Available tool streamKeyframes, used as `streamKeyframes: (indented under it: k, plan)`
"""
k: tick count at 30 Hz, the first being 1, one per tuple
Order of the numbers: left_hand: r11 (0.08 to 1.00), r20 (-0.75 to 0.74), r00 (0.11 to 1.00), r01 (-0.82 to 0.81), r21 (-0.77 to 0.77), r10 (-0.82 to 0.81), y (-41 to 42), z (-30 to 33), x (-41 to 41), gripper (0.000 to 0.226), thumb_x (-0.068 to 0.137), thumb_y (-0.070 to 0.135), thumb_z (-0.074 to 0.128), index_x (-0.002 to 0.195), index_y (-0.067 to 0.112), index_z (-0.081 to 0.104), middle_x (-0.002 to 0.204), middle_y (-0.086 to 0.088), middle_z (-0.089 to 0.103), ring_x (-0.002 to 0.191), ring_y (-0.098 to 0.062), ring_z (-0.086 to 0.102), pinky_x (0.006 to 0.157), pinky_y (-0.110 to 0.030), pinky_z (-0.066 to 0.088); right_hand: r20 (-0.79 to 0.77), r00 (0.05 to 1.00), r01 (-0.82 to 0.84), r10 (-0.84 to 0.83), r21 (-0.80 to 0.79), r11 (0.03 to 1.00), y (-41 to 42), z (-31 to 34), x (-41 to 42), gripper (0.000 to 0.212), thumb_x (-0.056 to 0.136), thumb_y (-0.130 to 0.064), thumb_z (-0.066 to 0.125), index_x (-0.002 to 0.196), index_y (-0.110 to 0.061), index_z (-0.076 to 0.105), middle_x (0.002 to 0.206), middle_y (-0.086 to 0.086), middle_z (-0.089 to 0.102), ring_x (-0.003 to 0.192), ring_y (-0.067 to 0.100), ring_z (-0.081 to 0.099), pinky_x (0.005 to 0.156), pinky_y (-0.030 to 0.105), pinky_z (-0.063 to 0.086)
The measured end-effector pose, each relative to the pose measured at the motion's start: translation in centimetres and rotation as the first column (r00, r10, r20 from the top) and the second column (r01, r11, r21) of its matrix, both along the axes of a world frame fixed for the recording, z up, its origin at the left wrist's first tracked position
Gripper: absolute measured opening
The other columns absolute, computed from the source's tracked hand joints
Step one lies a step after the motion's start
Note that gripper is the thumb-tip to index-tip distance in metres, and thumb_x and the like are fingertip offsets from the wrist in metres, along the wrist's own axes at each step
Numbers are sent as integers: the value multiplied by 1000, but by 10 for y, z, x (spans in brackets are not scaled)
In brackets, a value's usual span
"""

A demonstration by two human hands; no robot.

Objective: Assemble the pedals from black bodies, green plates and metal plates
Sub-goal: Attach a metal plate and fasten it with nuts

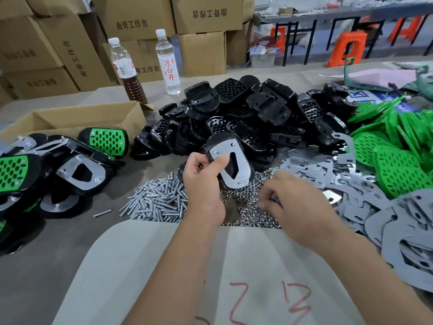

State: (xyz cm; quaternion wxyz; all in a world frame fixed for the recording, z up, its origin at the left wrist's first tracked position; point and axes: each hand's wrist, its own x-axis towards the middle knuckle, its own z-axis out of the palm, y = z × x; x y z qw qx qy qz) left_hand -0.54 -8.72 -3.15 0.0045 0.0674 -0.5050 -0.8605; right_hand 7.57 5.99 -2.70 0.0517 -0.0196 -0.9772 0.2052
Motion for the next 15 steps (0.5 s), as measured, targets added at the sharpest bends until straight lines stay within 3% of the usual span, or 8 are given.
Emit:
streamKeyframes:
  k: [3,6,8,11,15]
  plan:
    - [1000,11,1000,13,19,-13,2,-2,-2,44,82,-3,77,67,20,43,88,-11,50,88,-29,50,81,-48,40,-105,994,-19,10,-91,996,4,-6,1,16,101,-29,62,86,-32,63,93,-14,50,77,2,55,71,27,42]
    - [999,1,1000,30,-29,-30,7,-1,0,44,86,-3,74,67,20,42,91,-10,48,87,-29,46,81,-46,36,-298,952,-36,-72,-342,939,9,-7,1,20,100,-19,63,83,-29,58,81,-15,57,69,3,52,62,17,34]
    - [994,-2,997,73,-76,-73,11,-1,4,43,87,-2,74,68,19,41,92,-10,47,86,-29,44,78,-46,36,-326,935,-48,-137,-502,864,13,-7,0,26,100,-12,63,80,-29,58,73,-9,64,59,10,51,55,20,37]
    - [975,19,985,175,-138,-174,15,-3,9,43,88,1,73,69,20,40,88,-13,51,80,-30,49,64,-39,41,-319,916,-92,-242,-756,648,17,-6,-2,26,99,-4,65,80,-22,63,70,4,69,50,15,51,48,30,41]
    - [932,17,956,288,-220,-292,17,-2,11,44,83,3,77,64,21,41,78,-12,50,79,-29,50,65,-38,39,-391,859,-155,-330,-813,562,22,-4,-1,16,92,1,75,90,-15,75,75,5,73,57,20,65,50,29,55]
